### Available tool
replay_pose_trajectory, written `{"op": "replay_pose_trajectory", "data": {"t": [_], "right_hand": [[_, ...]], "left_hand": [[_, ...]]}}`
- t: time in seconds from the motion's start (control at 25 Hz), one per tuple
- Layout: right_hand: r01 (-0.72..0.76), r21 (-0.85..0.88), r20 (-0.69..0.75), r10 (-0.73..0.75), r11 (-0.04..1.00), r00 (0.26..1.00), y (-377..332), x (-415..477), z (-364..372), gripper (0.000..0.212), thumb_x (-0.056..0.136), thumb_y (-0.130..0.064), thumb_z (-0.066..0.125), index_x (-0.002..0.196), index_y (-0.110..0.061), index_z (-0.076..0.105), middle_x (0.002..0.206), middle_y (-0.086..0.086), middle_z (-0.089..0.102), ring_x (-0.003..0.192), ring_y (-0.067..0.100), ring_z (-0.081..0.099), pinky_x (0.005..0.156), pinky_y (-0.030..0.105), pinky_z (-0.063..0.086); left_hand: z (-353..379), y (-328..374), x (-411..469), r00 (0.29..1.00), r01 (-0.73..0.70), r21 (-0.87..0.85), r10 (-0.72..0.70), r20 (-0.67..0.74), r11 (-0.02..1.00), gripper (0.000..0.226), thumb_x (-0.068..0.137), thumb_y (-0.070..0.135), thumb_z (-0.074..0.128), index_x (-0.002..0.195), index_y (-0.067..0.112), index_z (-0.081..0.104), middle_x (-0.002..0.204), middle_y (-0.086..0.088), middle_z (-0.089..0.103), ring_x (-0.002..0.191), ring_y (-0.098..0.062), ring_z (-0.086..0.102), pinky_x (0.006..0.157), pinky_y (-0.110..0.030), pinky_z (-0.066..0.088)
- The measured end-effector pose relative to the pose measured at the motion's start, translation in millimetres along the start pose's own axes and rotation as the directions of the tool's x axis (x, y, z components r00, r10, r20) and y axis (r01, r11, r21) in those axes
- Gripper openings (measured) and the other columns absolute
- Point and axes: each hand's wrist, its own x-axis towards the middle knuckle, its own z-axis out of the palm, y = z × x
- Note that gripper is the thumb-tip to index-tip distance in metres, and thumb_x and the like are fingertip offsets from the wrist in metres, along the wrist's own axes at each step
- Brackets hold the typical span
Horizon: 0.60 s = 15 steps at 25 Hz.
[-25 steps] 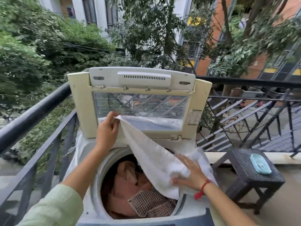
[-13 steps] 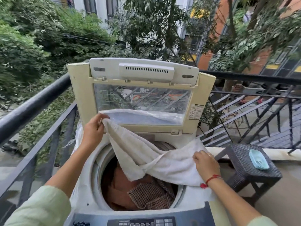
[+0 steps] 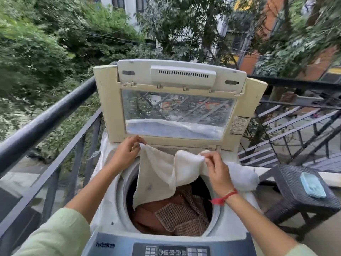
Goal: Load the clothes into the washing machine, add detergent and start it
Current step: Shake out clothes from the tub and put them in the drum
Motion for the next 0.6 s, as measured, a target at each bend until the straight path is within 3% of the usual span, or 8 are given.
{"op": "replay_pose_trajectory", "data": {"t": [0.04, 0.12, 0.2, 0.28, 0.36, 0.44, 0.52, 0.6], "right_hand": [[-0.070, 0.050, 0.216, 0.057, 0.996, 0.975, 3.8, -18.4, 15.2, 0.014, 0.091, -0.020, 0.044, 0.094, -0.014, 0.056, 0.094, -0.006, 0.062, 0.086, -0.003, 0.055, 0.079, 0.014, 0.044], [-0.261, -0.059, 0.652, 0.235, 0.964, 0.721, 10.5, -55.7, 49.6, 0.012, 0.089, -0.018, 0.049, 0.082, -0.027, 0.053, 0.095, 0.000, 0.061, 0.095, 0.010, 0.058, 0.090, 0.030, 0.047], [-0.317, -0.264, 0.824, 0.384, 0.911, 0.417, 15.8, -77.9, 70.9, 0.019, 0.086, -0.011, 0.052, 0.077, -0.026, 0.054, 0.097, 0.007, 0.062, 0.100, 0.021, 0.060, 0.084, 0.027, 0.048], [-0.167, -0.426, 0.847, 0.457, 0.889, 0.273, 18.8, -76.4, 69.6, 0.016, 0.088, -0.009, 0.050, 0.094, -0.013, 0.064, 0.106, 0.012, 0.064, 0.100, 0.022, 0.059, 0.075, 0.020, 0.045], [-0.090, -0.458, 0.827, 0.461, 0.885, 0.322, 26.9, -61.9, 53.1, 0.024, 0.090, -0.013, 0.049, 0.110, -0.008, 0.063, 0.112, 0.009, 0.063, 0.103, 0.020, 0.056, 0.081, 0.022, 0.041], [-0.186, -0.444, 0.746, 0.477, 0.876, 0.465, 34.0, -43.8, 32.0, 0.019, 0.090, -0.015, 0.052, 0.106, -0.014, 0.062, 0.116, 0.009, 0.061, 0.108, 0.020, 0.056, 0.087, 0.022, 0.040], [-0.327, -0.334, 0.657, 0.467, 0.884, 0.592, 35.5, -32.7, 9.0, 0.011, 0.090, -0.016, 0.055, 0.100, -0.018, 0.059, 0.110, 0.006, 0.062, 0.104, 0.019, 0.058, 0.089, 0.024, 0.042], [-0.410, -0.207, 0.602, 0.446, 0.888, 0.662, 32.8, -27.9, -14.5, 0.012, 0.091, -0.015, 0.056, 0.102, -0.016, 0.061, 0.102, -0.001, 0.062, 0.096, 0.013, 0.059, 0.086, 0.021, 0.045]], "left_hand": [[7.6, -8.7, -5.5, 0.998, -0.002, 0.082, -0.003, 0.064, 0.997, 0.024, 0.089, 0.001, 0.048, 0.097, 0.017, 0.064, 0.097, 0.000, 0.056, 0.088, -0.020, 0.054, 0.072, -0.019, 0.036], [25.3, -27.6, -16.3, 0.952, -0.013, 0.284, -0.076, 0.297, 0.959, 0.025, 0.087, 0.004, 0.050, 0.102, 0.017, 0.064, 0.100, -0.001, 0.055, 0.101, -0.025, 0.057, 0.077, -0.024, 0.037], [42.2, -44.0, -30.3, 0.835, -0.098, 0.536, -0.223, 0.503, 0.839, 0.030, 0.084, 0.008, 0.048, 0.104, 0.023, 0.064, 0.111, 0.001, 0.058, 0.118, -0.020, 0.051, 0.100, -0.035, 0.032], [51.1, -48.3, -43.4, 0.752, -0.180, 0.699, -0.362, 0.551, 0.692, 0.036, 0.085, 0.006, 0.047, 0.107, 0.028, 0.063, 0.127, 0.006, 0.055, 0.127, -0.015, 0.043, 0.115, -0.049, 0.011], [54.7, -48.3, -46.8, 0.671, -0.231, 0.722, -0.431, 0.604, 0.653, 0.039, 0.085, 0.005, 0.051, 0.115, 0.028, 0.060, 0.133, 0.002, 0.050, 0.129, -0.018, 0.041, 0.116, -0.052, 0.008], [55.3, -43.6, -45.1, 0.617, -0.217, 0.662, -0.425, 0.663, 0.717, 0.040, 0.087, 0.012, 0.056, 0.124, 0.027, 0.054, 0.136, -0.001, 0.046, 0.126, -0.021, 0.043, 0.113, -0.044, 0.025], [60.9, -33.5, -38.0, 0.629, -0.198, 0.598, -0.367, 0.685, 0.776, 0.039, 0.090, 0.021, 0.057, 0.129, 0.024, 0.051, 0.137, -0.002, 0.046, 0.123, -0.022, 0.047, 0.101, -0.034, 0.039], [73.9, -17.0, -31.1, 0.656, -0.203, 0.524, -0.283, 0.700, 0.827, 0.038, 0.092, 0.025, 0.056, 0.129, 0.020, 0.051, 0.135, -0.003, 0.048, 0.122, -0.022, 0.048, 0.096, -0.030, 0.040]]}}
